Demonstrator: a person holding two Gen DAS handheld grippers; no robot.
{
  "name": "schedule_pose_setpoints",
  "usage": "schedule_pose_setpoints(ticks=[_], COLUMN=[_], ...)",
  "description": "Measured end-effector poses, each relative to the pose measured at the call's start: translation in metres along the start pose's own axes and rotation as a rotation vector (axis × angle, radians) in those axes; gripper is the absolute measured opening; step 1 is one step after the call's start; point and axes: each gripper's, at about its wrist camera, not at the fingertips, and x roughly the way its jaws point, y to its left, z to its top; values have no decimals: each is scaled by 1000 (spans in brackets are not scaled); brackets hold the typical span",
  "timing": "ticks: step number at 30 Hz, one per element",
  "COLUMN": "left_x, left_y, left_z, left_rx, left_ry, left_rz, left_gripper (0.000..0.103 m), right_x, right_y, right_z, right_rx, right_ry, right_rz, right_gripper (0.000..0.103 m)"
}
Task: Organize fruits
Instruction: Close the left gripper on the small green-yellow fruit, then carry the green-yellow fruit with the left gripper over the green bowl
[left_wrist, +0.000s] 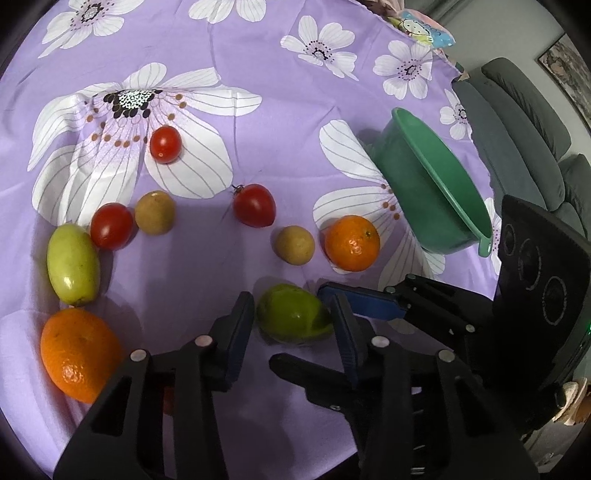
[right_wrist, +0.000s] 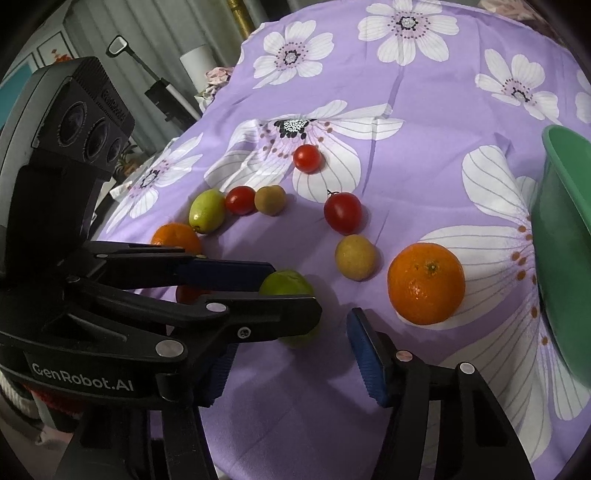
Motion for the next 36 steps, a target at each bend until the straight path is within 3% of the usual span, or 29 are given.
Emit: schedule_pose_setpoints(ticks=[9, 23, 36], left_x=[4, 0, -17], left_y=[1, -1, -22], left_z=[2, -1, 3], left_rx=[0, 0, 59], left_ry=[9, -3, -61], left_rz=[-8, -7, 3], left_gripper=[42, 42, 42], right_x=[5, 2, -22], right_y=[4, 7, 15], right_z=[3, 1, 5], right_rx=[-22, -24, -42], right_ry=[16, 9, -56], right_rz=[-13, -25, -63], right_gripper=[38, 37, 37])
